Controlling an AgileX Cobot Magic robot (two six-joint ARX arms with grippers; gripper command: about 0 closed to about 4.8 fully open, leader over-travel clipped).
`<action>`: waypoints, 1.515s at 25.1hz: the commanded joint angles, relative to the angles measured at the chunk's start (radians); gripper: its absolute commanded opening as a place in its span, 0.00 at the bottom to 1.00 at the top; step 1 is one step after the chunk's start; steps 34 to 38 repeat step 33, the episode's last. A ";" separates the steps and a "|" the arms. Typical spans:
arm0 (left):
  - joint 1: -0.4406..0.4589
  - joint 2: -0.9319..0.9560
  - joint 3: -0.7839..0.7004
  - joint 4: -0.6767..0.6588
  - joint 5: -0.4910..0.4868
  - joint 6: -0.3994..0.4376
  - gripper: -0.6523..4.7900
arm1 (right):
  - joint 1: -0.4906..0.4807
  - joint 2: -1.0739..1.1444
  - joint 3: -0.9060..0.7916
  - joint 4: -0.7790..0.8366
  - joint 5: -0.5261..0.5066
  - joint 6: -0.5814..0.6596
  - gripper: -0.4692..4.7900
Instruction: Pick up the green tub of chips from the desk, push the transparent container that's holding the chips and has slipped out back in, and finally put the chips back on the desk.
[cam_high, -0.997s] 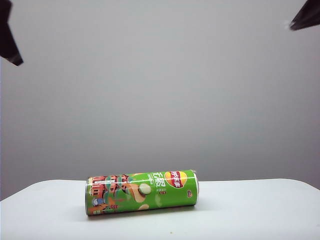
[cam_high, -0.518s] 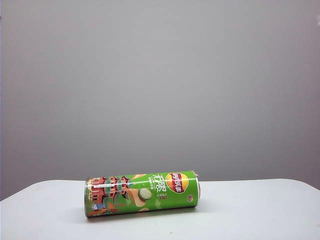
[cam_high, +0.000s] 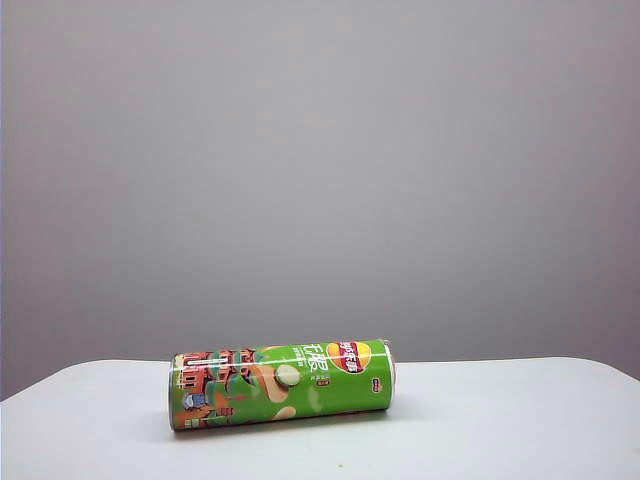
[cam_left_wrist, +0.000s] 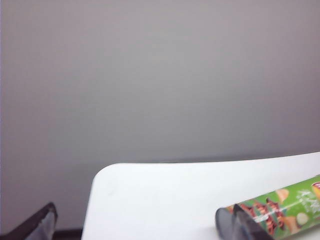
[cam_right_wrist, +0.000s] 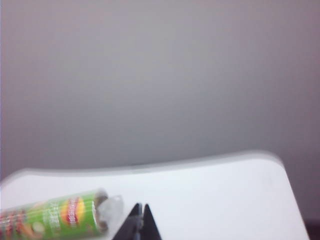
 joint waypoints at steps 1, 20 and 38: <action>0.000 -0.002 -0.010 0.015 0.026 0.008 0.90 | 0.003 -0.001 -0.006 -0.048 0.024 -0.010 0.07; 0.000 -0.003 -0.010 -0.243 0.009 0.039 0.11 | -0.003 0.001 -0.006 -0.225 0.124 -0.059 0.07; 0.000 -0.003 -0.010 -0.243 0.012 0.039 0.11 | -0.003 0.000 -0.006 -0.225 0.124 -0.059 0.07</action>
